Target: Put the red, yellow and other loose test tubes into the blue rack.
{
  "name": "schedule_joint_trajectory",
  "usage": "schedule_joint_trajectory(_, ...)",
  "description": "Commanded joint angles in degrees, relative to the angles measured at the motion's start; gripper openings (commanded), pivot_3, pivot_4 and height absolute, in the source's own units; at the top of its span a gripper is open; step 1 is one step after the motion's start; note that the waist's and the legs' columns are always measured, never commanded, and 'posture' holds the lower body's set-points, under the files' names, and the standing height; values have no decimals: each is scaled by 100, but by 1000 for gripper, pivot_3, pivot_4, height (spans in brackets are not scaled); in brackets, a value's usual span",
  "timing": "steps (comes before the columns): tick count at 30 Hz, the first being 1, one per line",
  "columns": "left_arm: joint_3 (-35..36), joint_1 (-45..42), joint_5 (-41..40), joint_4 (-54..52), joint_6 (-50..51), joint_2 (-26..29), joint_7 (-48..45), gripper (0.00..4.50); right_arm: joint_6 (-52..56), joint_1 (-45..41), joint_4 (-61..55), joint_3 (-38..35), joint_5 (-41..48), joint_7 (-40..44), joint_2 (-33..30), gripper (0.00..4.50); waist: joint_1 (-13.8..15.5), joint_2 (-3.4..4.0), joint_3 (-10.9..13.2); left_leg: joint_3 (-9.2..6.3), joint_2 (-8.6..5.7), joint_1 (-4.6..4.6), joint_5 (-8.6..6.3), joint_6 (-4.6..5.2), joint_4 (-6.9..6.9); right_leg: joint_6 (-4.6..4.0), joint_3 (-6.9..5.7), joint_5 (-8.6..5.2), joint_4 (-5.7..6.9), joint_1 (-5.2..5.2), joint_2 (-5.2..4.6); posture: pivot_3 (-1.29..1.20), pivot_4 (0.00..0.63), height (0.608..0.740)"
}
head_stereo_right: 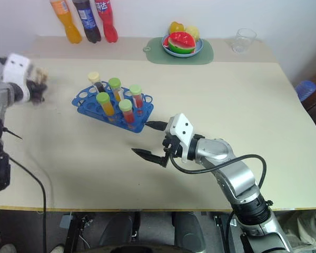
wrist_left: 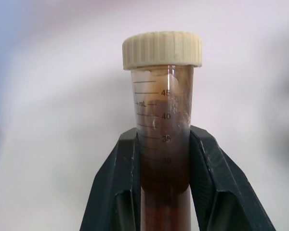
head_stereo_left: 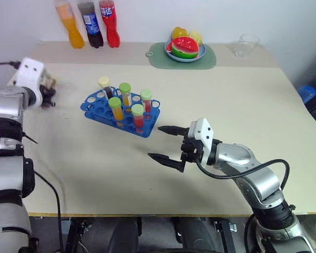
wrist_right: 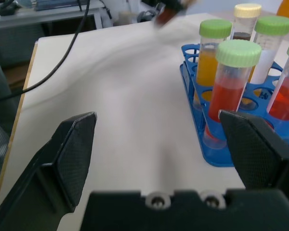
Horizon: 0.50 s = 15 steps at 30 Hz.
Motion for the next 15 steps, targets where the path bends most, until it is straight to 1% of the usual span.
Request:
schedule_joint_trajectory(1, 1079, 996, -695, -2438, -407, -1000, 1032, 744, 605, 0, -384, -86, 506, -47, 6, 4500, 14, -4, -2, -1, -6, -7, 0, 0, 8, 0, -18, 0, 3, 0, -16, 0, 150, 734)
schedule_joint_trajectory(3, 975, 1415, -534, -3179, -580, -1528, 1415, 744, 846, -18, -447, -101, 662, -146, 61, 4500, 21, -11, -4, 8, -20, -6, -1, 3, 24, 2, -21, 1, 5, 3, -26, 0, 150, 734)
schedule_joint_trajectory(4, 948, 1503, -510, -3349, -563, -1634, 1474, 744, 912, -28, -468, -109, 704, -177, 70, 4500, 19, -13, -5, 6, -32, -9, -3, 5, 36, 2, -26, 1, 4, 4, -23, 0, 150, 734)
schedule_joint_trajectory(7, 444, 1849, -334, -3797, -780, -2281, 1633, 744, 1285, 3, -678, -142, 980, -500, 254, 4500, 14, -13, -5, 10, -34, -7, -5, 9, 54, 1, -38, 1, 12, 13, -13, 0, 150, 734)
schedule_joint_trajectory(10, 371, 1910, -293, -3631, -1130, -2714, 1764, 744, 1481, 15, -769, -185, 1124, -686, 329, 4500, 14, -13, -5, -5, -33, 8, -5, 9, 62, 1, -51, 1, 10, 43, -7, 0, 150, 734)
schedule_joint_trajectory(15, 133, 2024, -14, -3255, -1610, -2940, 1821, 744, 1595, 16, -835, -201, 1221, -857, 353, 4500, -38, -13, -6, -4, -28, 12, -7, 13, 68, 1, -51, 0, 11, 45, 2, 0, 150, 734)
